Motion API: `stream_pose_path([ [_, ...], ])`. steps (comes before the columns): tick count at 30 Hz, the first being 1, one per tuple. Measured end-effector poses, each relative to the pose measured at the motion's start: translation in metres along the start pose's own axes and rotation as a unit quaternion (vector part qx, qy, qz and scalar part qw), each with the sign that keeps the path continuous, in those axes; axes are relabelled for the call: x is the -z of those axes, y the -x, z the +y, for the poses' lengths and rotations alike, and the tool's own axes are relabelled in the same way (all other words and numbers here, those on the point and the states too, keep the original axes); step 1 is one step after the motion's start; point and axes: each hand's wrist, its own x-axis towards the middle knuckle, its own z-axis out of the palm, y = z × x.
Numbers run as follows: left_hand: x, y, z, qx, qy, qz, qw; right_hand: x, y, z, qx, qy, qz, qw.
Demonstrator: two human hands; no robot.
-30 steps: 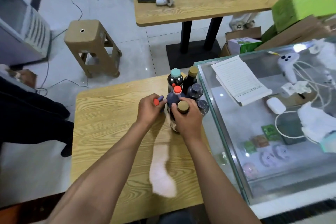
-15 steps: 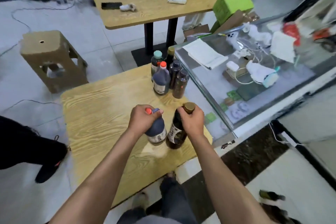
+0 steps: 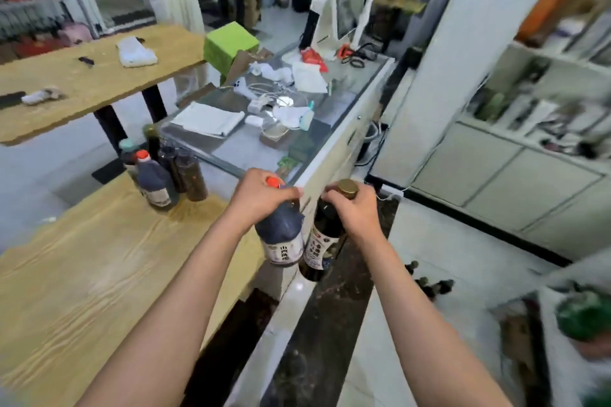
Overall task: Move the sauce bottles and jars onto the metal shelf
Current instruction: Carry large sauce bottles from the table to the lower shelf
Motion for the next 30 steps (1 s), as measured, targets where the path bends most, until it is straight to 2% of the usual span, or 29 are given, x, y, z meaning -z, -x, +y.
stream_pose_path([
  [9, -0.190, 0.028, 0.178, -0.160, -0.032, -0.110, 0.980, 0.255, -0.018, -0.017, 0.021, -0.089, 0.168, 0.981],
  [15, -0.343, 0.050, 0.264, -0.250, -0.035, -0.195, 0.948, 0.422, -0.012, -0.016, 0.039, -0.073, 0.258, 0.963],
  [22, -0.481, 0.070, 0.356, -0.321, -0.038, -0.289, 0.901, 0.560, -0.006, -0.026, 0.055, -0.032, 0.332, 0.941],
  [30, -0.601, 0.050, 0.440, -0.395, -0.007, -0.375, 0.838, 0.669, -0.045, -0.036, 0.052, 0.023, 0.434, 0.899],
])
